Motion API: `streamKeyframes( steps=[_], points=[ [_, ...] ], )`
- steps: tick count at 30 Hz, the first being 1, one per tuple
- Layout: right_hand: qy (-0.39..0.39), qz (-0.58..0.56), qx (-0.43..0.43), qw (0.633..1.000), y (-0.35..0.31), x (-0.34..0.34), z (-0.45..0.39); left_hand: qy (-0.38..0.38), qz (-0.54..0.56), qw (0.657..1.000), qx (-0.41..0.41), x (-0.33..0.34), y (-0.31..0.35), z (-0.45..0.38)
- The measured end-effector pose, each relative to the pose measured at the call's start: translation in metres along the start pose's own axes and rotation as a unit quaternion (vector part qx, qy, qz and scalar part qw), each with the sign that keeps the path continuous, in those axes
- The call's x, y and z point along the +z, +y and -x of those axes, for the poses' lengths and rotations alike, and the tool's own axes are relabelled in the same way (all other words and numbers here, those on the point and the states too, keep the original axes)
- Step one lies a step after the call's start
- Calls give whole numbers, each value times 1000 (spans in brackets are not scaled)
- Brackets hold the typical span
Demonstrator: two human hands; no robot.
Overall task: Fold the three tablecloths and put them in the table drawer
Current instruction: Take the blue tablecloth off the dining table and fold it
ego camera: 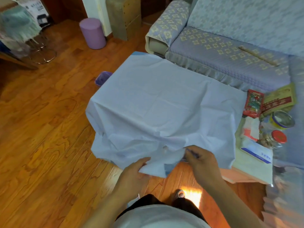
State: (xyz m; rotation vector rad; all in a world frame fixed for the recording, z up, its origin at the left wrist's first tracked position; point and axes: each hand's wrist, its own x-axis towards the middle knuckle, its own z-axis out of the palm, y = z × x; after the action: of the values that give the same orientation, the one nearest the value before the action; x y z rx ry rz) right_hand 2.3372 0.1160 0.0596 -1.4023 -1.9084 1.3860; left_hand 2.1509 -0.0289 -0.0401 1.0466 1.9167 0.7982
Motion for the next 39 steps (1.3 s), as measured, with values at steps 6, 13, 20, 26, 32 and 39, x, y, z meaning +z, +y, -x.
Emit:
streamKeyframes(
  steps=[6, 13, 20, 26, 32, 39],
  points=[
    [136, -54, 26, 989, -27, -12, 15, -15, -101, 995, -23, -26, -72, -34],
    [278, 47, 175, 943, 21, -48, 20, 42, -123, 975, 183, -73, -33, -55],
    [18, 274, -141, 951, -33, 45, 34, -51, -232, 925, 298, -93, 17, -63],
    [-126, 444, -44, 886, -22, 71, 10, -27, -191, 934, 301, -96, -4, -47],
    [-81, 379, -76, 919, -58, 37, 11, -23, -102, 993, 53, -85, -69, -24],
    [-53, 426, -92, 899, -98, 18, -10, 133, -35, 990, -9, -101, -117, -39]
  ],
)
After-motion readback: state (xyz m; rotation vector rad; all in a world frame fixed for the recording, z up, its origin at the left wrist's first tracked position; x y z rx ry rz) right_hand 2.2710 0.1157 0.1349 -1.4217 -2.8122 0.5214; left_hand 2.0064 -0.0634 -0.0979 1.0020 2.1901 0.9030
